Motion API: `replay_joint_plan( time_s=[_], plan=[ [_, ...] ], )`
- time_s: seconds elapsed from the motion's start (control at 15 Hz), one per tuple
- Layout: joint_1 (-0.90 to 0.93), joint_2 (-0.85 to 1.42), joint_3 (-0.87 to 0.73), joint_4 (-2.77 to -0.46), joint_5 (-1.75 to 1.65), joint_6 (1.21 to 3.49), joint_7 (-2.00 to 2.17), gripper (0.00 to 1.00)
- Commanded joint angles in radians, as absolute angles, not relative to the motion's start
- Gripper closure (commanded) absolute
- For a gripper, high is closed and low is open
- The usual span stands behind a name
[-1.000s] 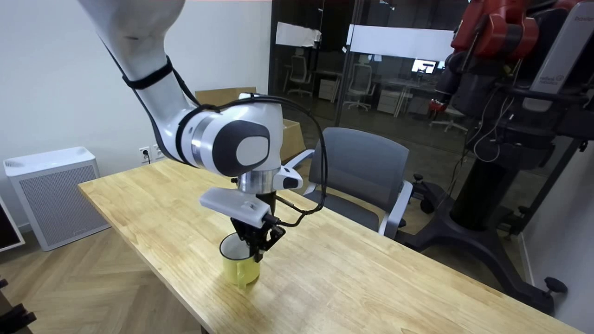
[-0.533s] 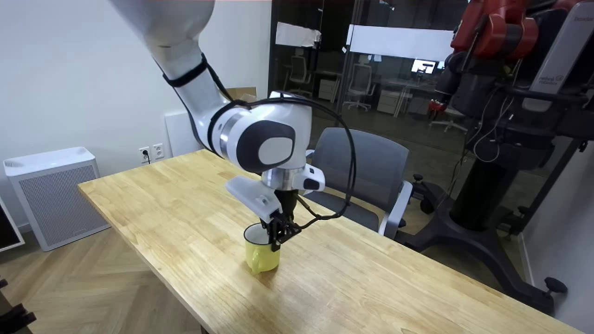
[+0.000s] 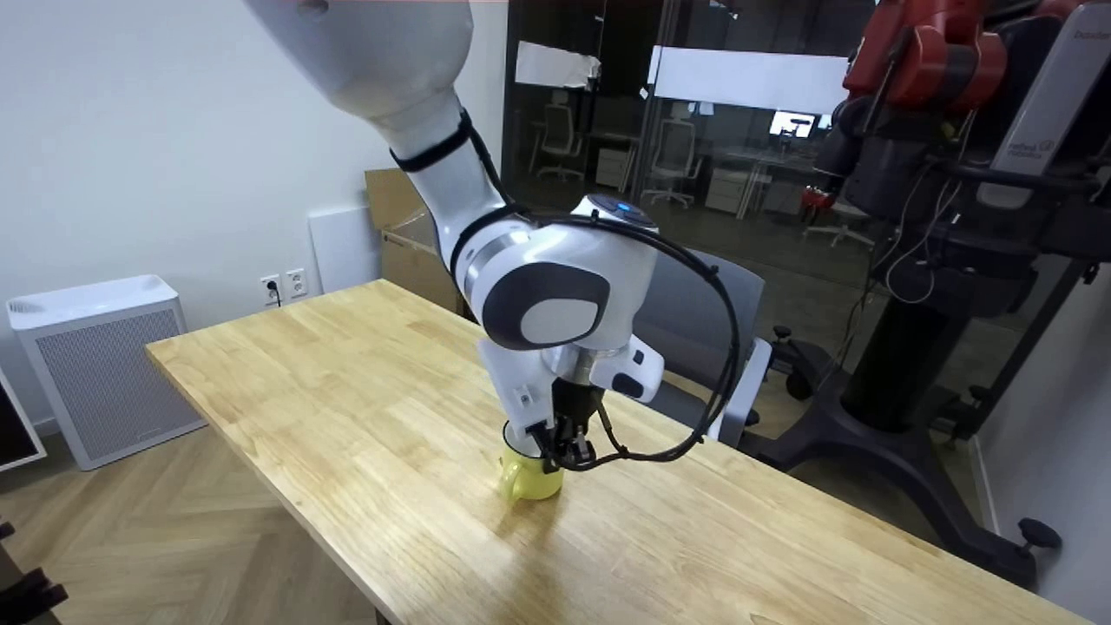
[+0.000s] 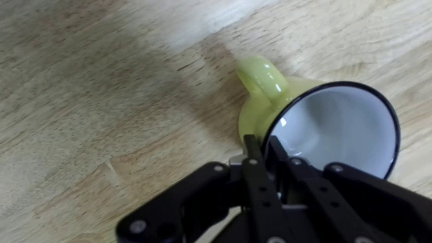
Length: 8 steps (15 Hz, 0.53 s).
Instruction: Move the mug forward
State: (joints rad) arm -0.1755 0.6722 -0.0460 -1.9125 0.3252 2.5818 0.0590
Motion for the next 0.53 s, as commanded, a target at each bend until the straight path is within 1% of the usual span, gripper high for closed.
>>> replay_joint_plan(
  time_s=[0.0,0.2,0.27,0.33,0.4,0.47],
  plan=[
    [-0.207,0.703,-0.021,-1.864,0.416,2.614,0.147,0.97],
    [-0.201,0.707,-0.021,-1.869,0.482,2.673,0.216,0.97],
    [-0.194,0.707,-0.024,-1.873,0.498,2.694,0.247,0.96],
    [-0.186,0.705,-0.027,-1.878,0.512,2.717,0.278,0.65],
    [-0.177,0.704,-0.033,-1.884,0.522,2.743,0.314,0.66],
    [-0.164,0.697,-0.041,-1.894,0.529,2.765,0.355,0.64]
  ],
)
